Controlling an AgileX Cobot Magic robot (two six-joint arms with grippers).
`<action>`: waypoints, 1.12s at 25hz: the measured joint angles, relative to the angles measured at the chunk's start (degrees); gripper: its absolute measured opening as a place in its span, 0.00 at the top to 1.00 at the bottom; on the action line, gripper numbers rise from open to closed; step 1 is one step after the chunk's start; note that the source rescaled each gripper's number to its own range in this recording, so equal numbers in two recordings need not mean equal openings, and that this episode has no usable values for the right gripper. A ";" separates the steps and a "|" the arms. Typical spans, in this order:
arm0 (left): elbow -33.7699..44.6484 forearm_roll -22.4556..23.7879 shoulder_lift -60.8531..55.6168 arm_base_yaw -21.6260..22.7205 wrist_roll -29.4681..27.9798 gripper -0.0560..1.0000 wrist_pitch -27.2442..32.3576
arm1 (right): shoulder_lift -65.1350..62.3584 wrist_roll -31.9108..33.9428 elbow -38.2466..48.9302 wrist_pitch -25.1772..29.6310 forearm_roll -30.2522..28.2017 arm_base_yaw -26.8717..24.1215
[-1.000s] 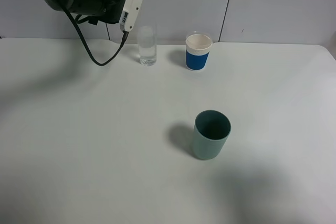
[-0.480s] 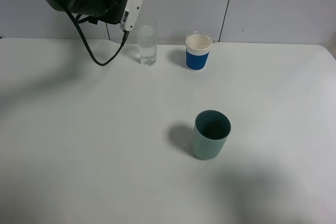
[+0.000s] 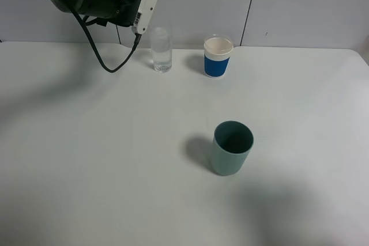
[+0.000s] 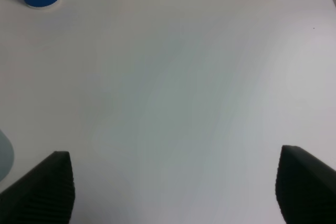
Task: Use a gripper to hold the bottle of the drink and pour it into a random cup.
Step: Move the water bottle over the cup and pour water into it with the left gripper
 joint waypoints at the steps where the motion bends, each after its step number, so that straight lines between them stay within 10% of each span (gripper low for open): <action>1: 0.00 0.00 -0.04 0.01 0.00 0.92 0.00 | 0.00 0.00 0.00 0.00 0.00 0.00; 28: -0.17 0.00 -0.04 -1.05 1.93 0.92 3.24 | 0.00 0.00 0.00 0.00 0.00 0.00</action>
